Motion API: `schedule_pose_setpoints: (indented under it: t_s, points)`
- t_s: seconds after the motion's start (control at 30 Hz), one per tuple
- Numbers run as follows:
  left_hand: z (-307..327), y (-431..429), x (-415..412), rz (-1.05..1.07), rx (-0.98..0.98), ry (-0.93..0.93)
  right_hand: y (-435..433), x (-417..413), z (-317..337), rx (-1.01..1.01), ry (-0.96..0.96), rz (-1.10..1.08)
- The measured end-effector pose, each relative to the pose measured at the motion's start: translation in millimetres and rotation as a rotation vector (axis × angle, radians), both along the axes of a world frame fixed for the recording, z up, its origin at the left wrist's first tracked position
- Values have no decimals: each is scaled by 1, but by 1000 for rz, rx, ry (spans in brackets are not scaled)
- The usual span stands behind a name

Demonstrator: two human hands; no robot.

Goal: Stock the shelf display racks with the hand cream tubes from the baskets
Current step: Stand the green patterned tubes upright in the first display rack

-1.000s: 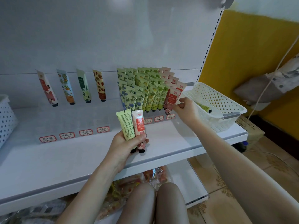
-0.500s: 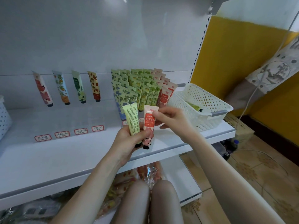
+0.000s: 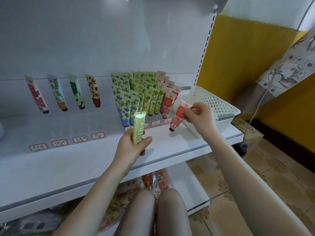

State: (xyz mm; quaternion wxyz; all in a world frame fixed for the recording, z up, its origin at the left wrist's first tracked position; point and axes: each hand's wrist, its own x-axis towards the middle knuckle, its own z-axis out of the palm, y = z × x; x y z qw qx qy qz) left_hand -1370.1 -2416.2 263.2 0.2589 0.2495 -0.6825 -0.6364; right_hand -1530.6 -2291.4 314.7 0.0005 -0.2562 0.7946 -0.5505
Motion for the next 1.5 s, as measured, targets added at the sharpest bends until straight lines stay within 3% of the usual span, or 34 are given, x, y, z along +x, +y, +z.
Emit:
schedule_pose_setpoints:
  t_s: [0.27,0.57,1.5]
  points:
    - [-2,-6,4,-42,21,19,-22,-40,5,29,73,-172]
    - [-9,-17,1,-26,-94,-51,-49,-61,3,78,132,-146]
    - [-24,-29,-7,13,-57,-38,-68,-65,-3,264,143,-85]
